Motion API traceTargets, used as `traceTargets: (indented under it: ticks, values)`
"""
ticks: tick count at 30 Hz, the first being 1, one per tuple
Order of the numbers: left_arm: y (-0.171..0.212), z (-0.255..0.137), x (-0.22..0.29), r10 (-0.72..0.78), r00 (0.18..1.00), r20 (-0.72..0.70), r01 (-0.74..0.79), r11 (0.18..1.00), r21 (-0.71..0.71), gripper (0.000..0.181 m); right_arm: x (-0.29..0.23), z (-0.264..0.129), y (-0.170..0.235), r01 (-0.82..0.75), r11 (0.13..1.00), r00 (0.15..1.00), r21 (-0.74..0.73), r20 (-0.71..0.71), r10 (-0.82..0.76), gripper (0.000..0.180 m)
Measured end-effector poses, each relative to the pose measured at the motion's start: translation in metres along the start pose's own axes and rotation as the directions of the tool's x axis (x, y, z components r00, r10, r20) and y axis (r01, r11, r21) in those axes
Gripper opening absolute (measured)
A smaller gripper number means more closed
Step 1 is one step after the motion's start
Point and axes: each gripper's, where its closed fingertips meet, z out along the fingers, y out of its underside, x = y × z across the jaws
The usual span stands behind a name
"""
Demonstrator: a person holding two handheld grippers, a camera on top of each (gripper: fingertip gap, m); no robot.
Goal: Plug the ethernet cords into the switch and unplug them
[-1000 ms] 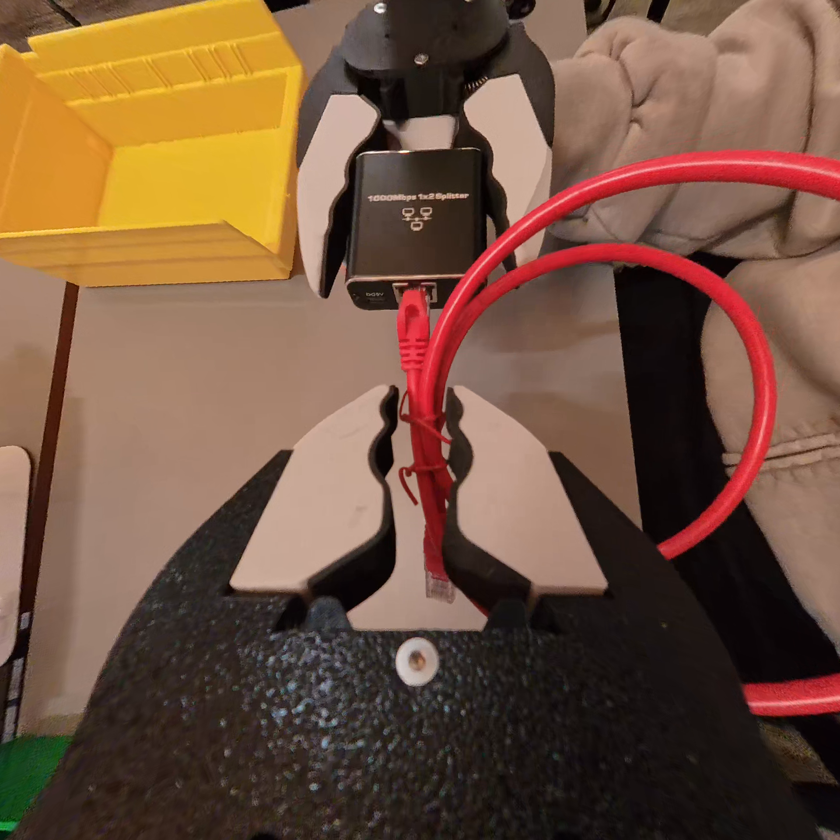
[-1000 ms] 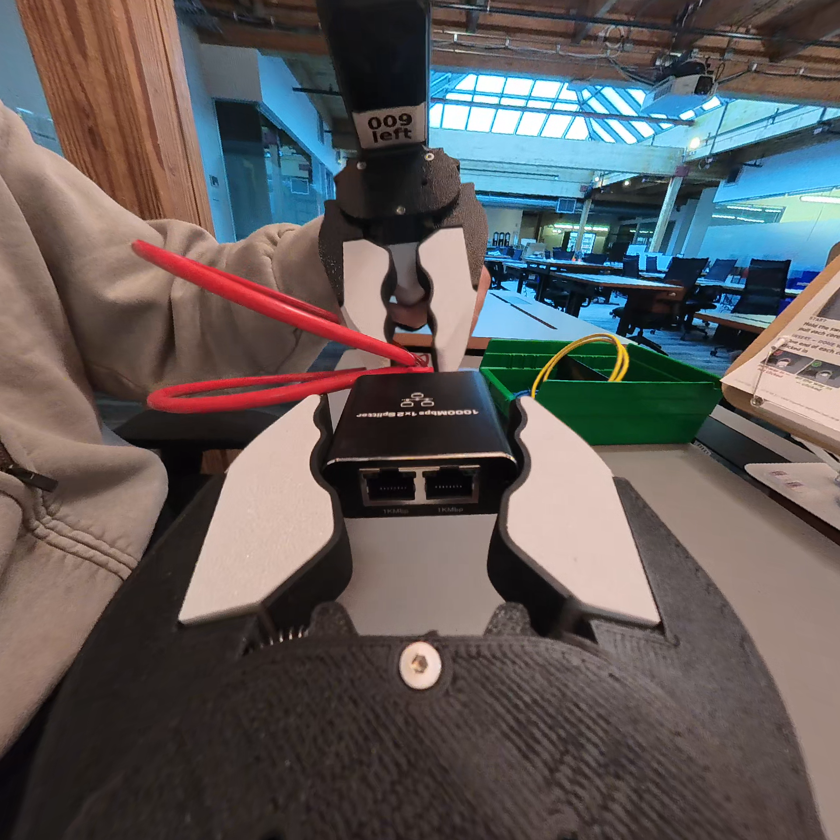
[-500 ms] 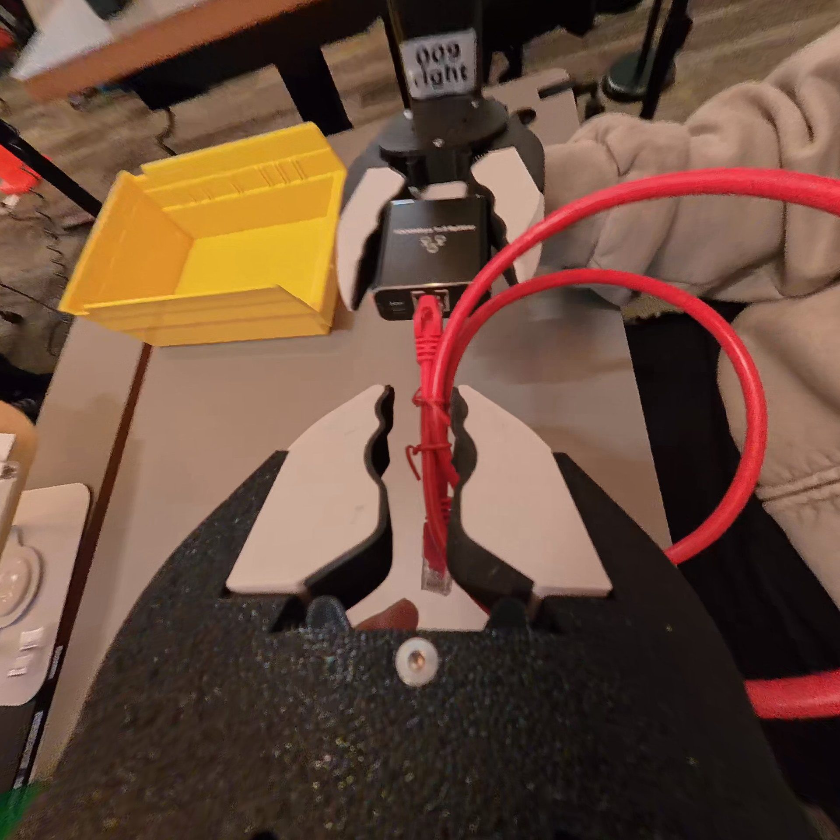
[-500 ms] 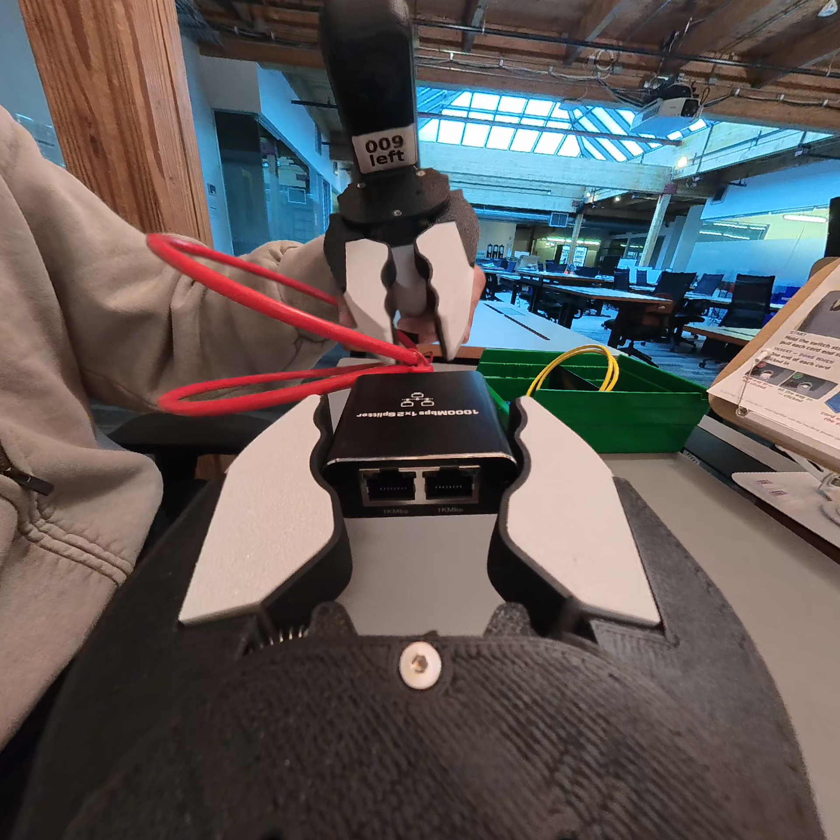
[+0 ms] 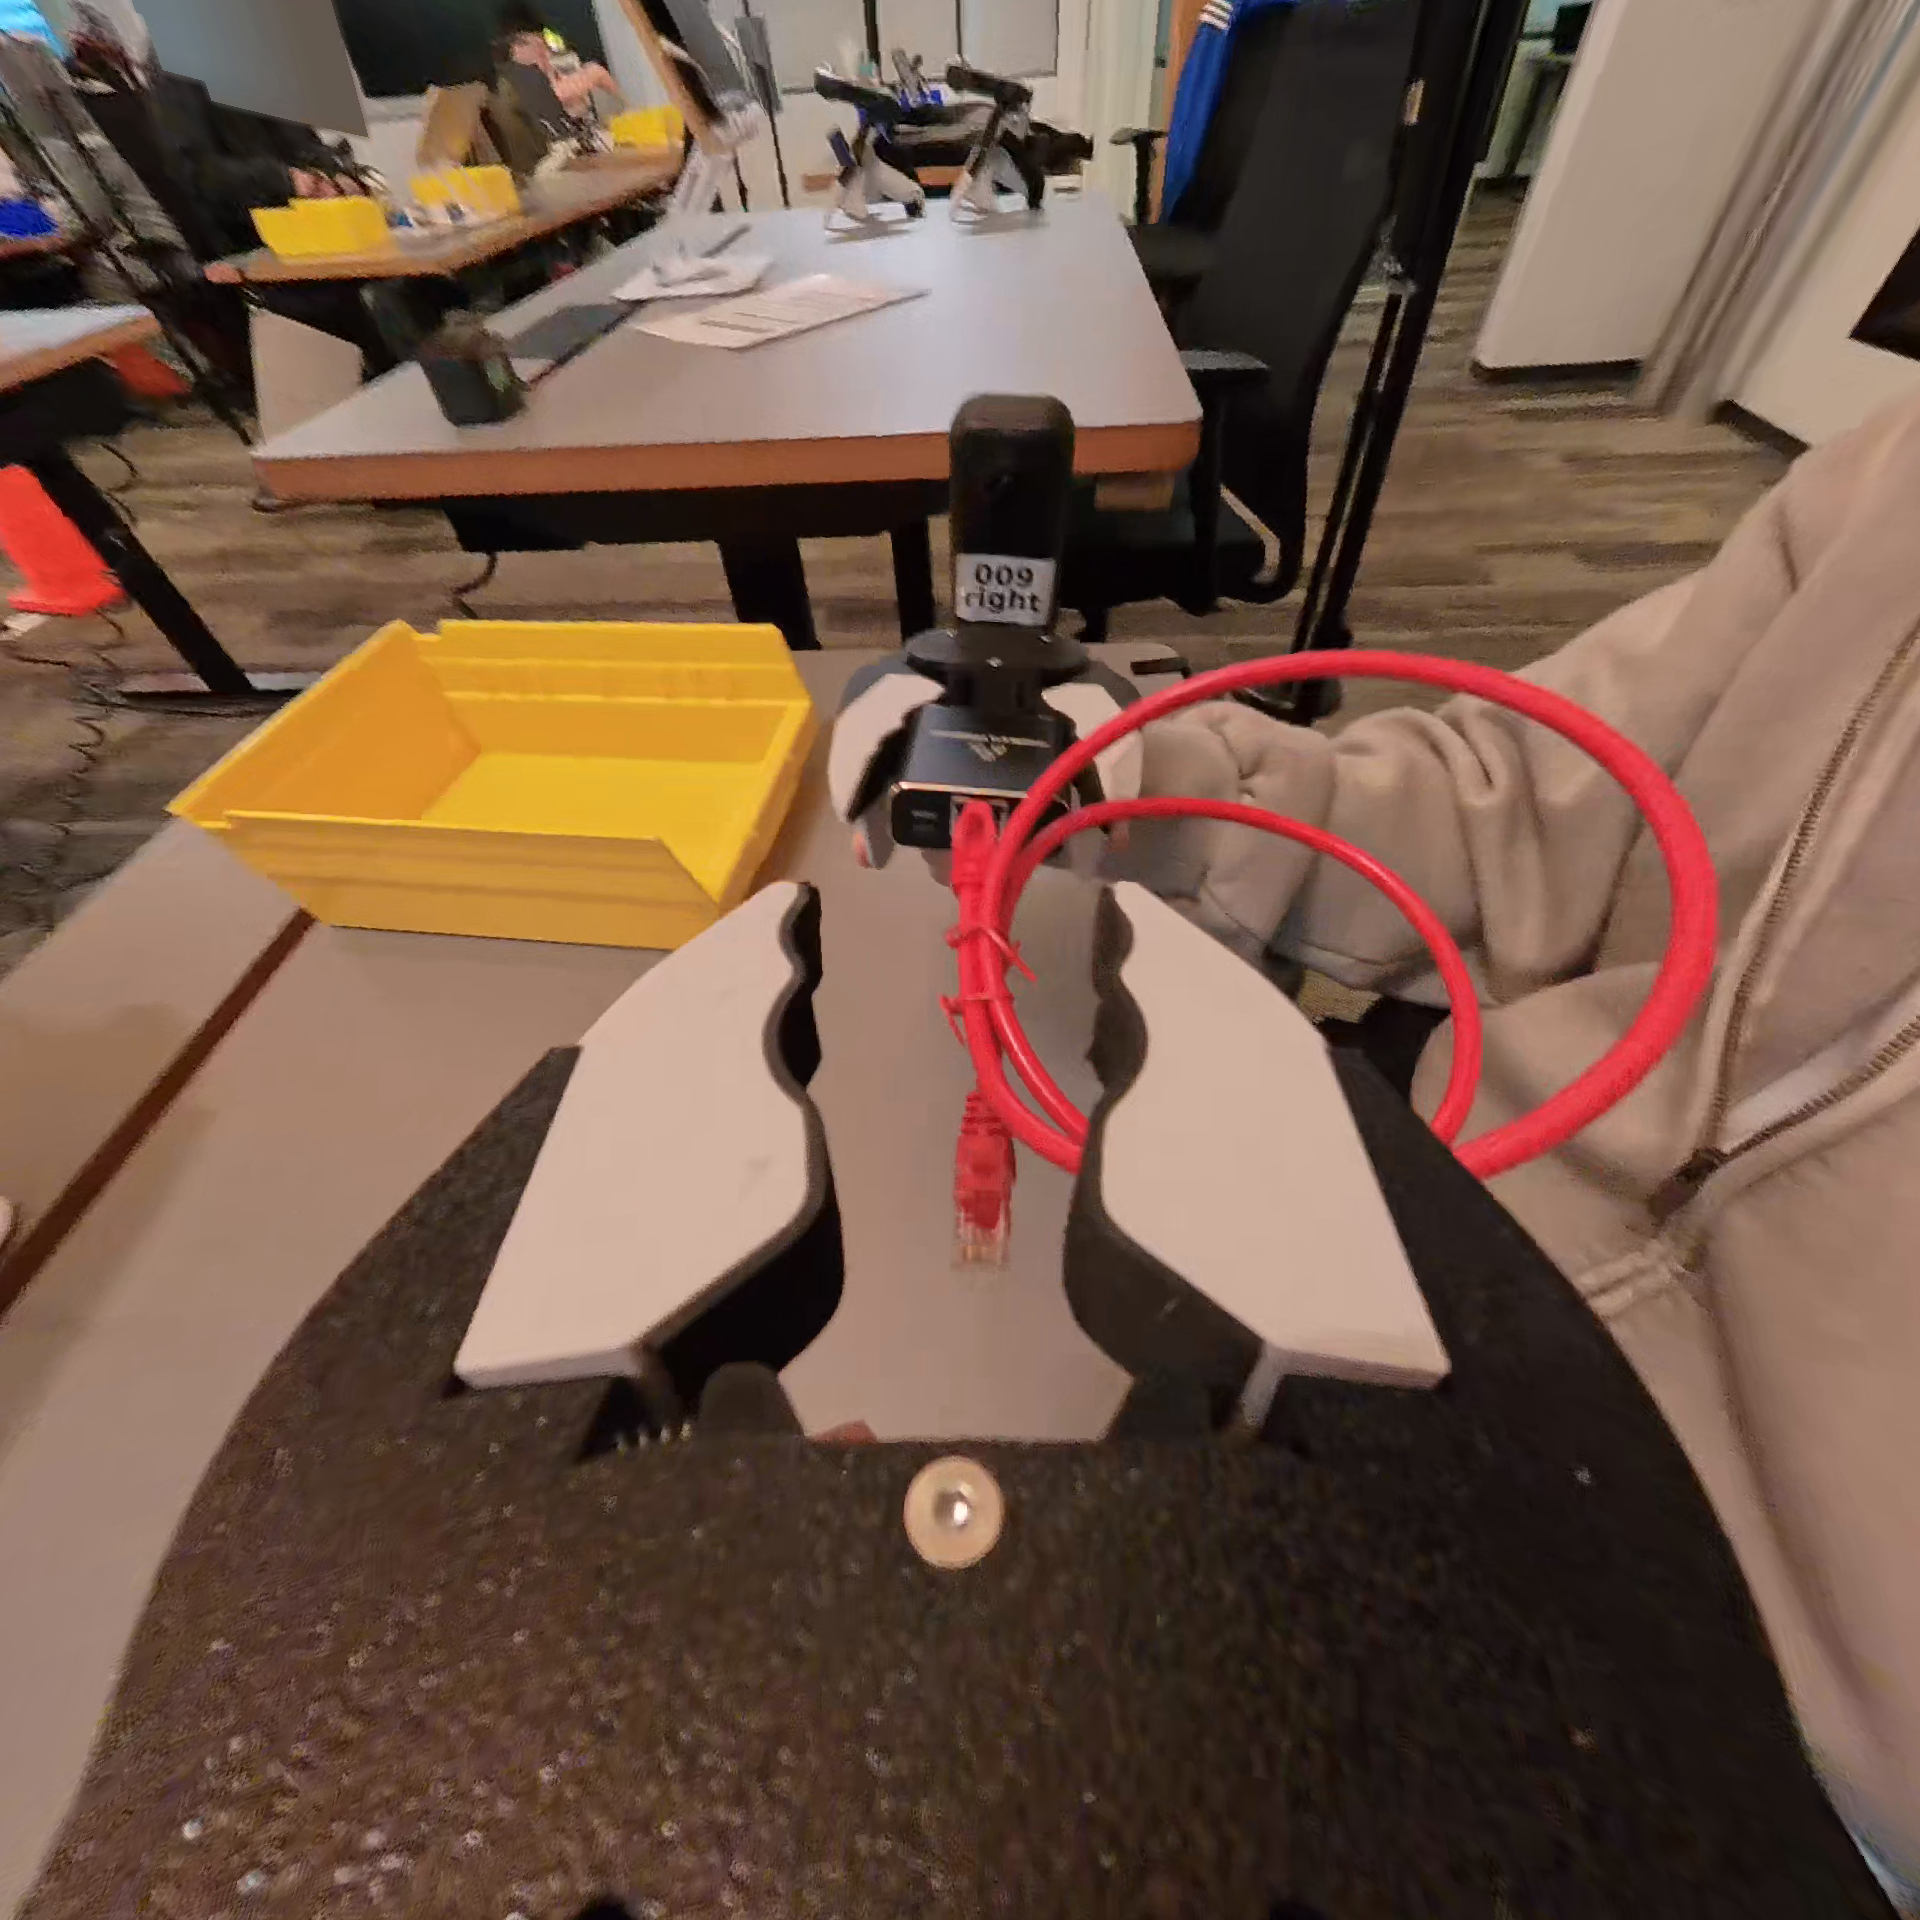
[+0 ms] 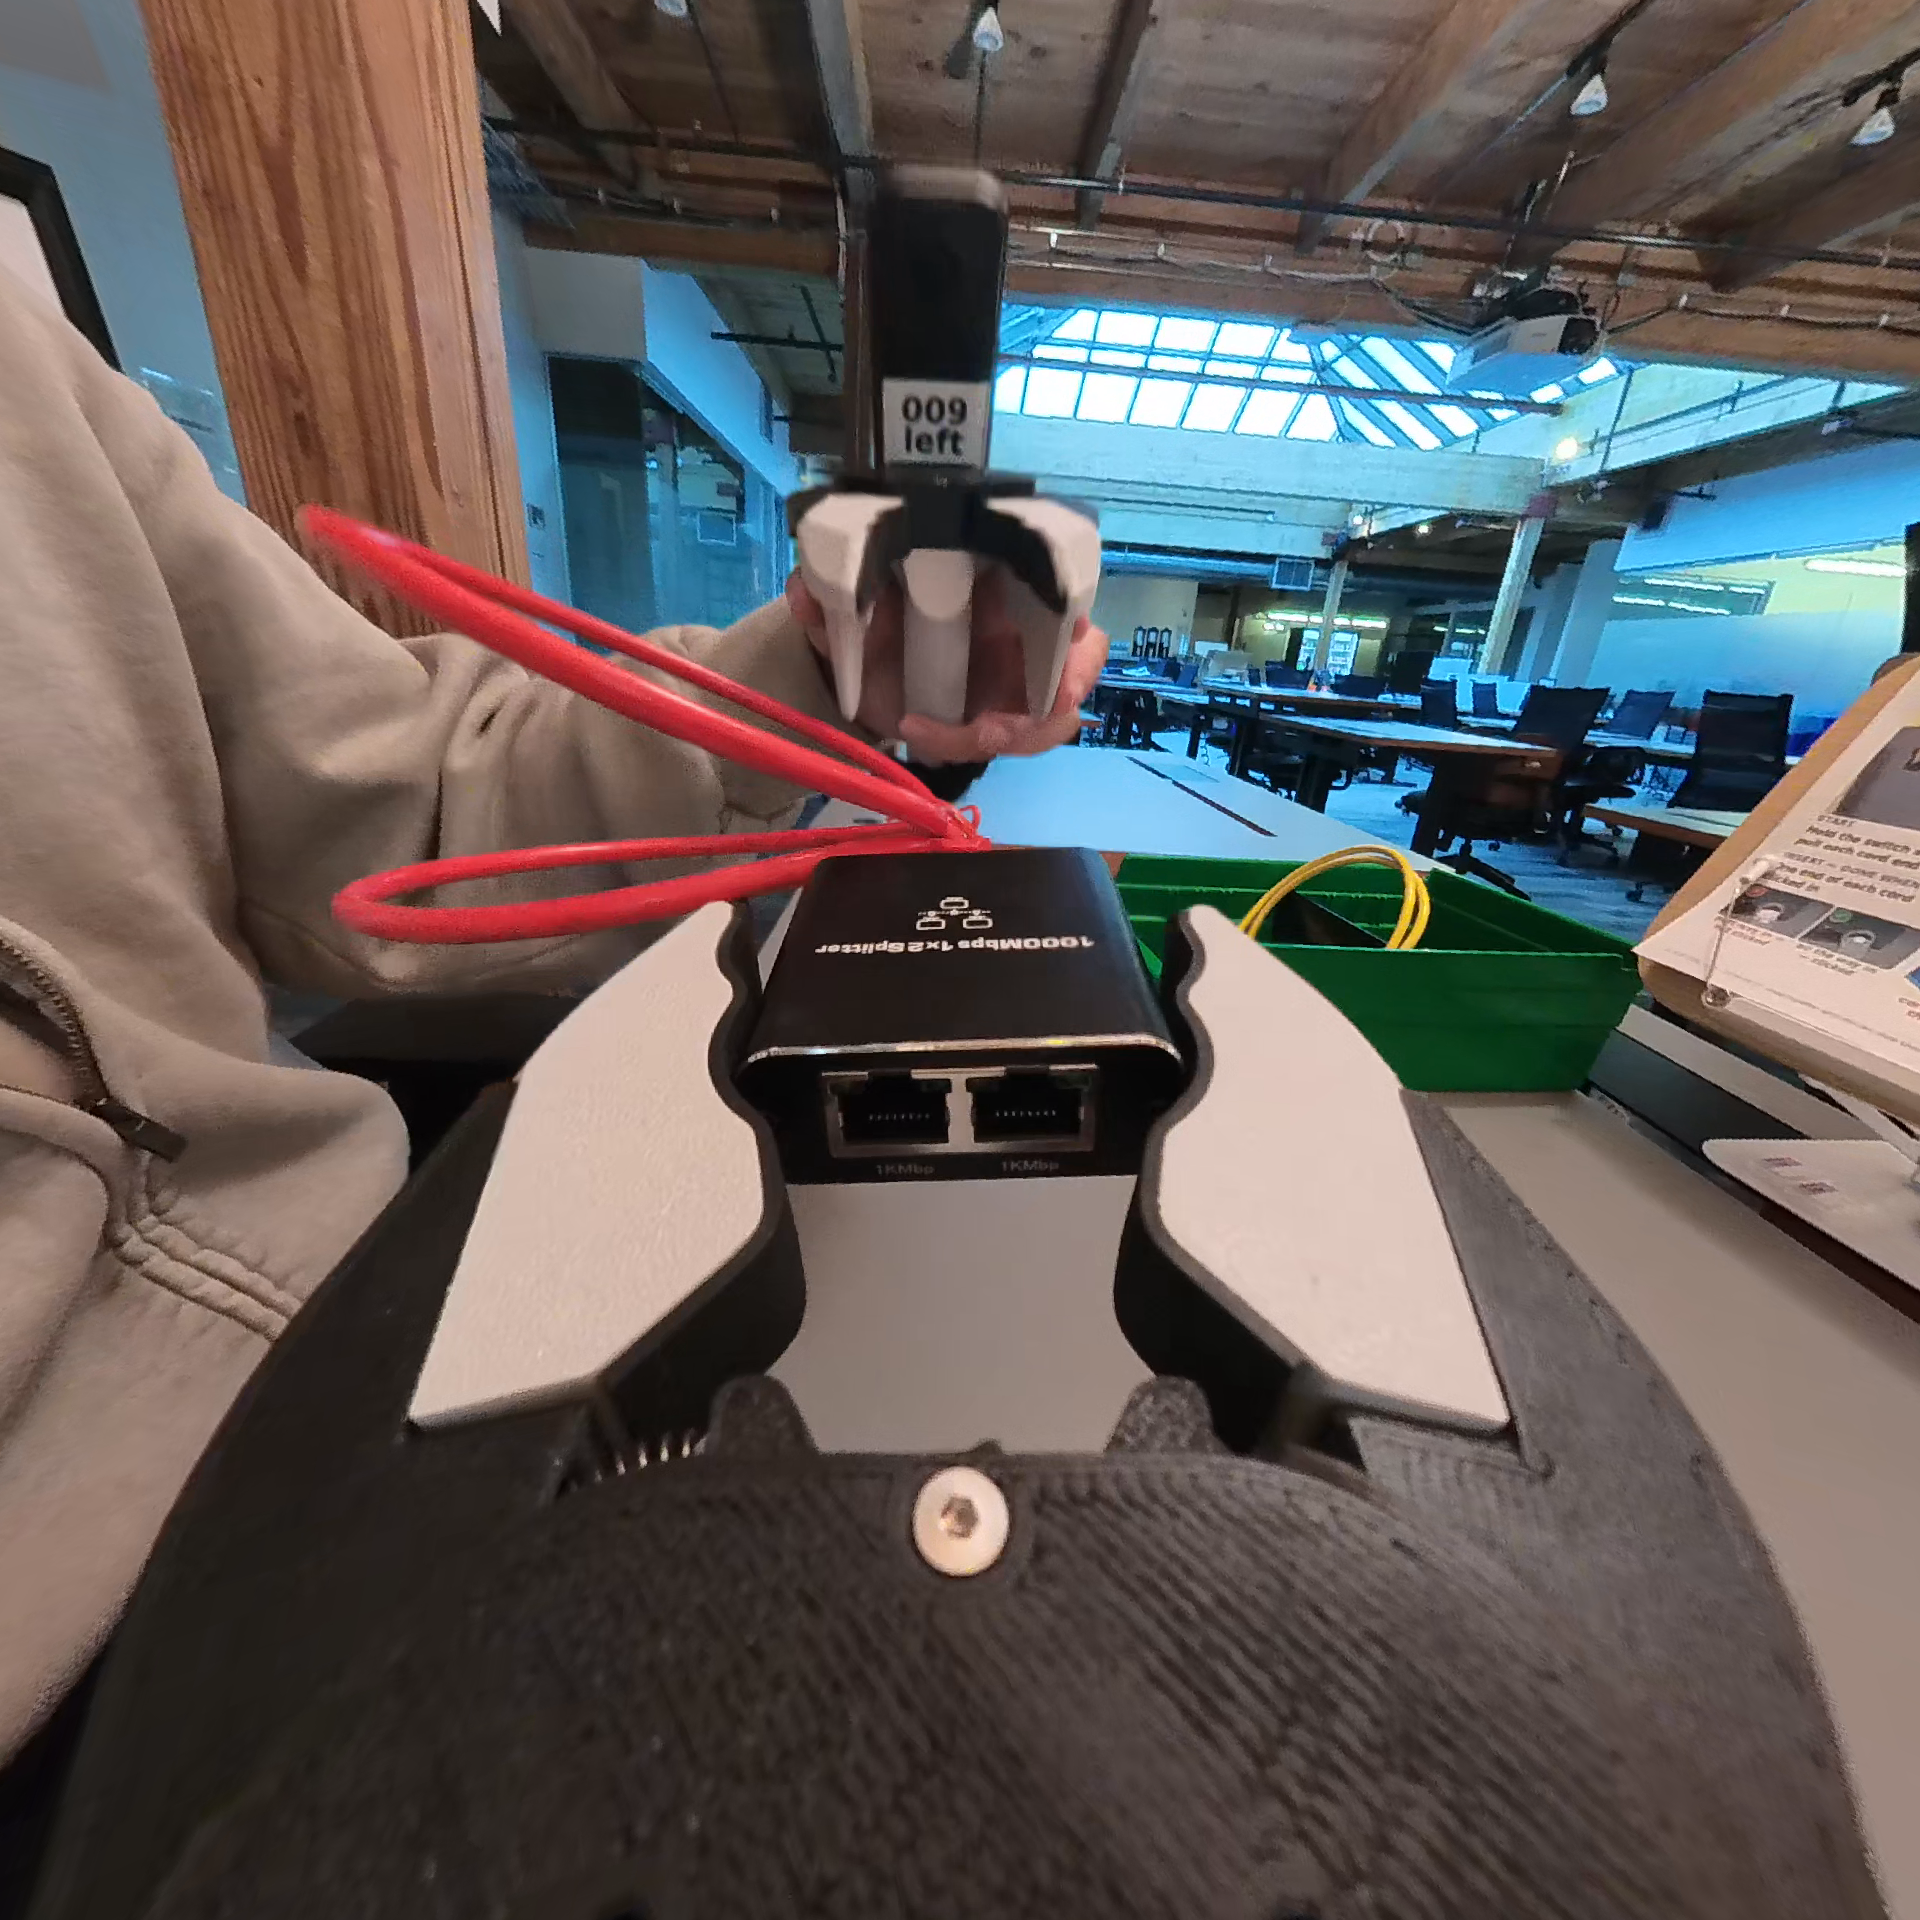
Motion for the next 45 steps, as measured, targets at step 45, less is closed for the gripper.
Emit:
traceTargets:
  ticks: [45]
  values:
    - [0.056, 0.051, -0.002, 0.089, 0.991, 0.097, -0.051, 0.939, -0.34, 0.009, 0.001, 0.019, 0.013, -0.043, 0.995, 0.998, -0.095, -0.039, 0.04, 0.076]
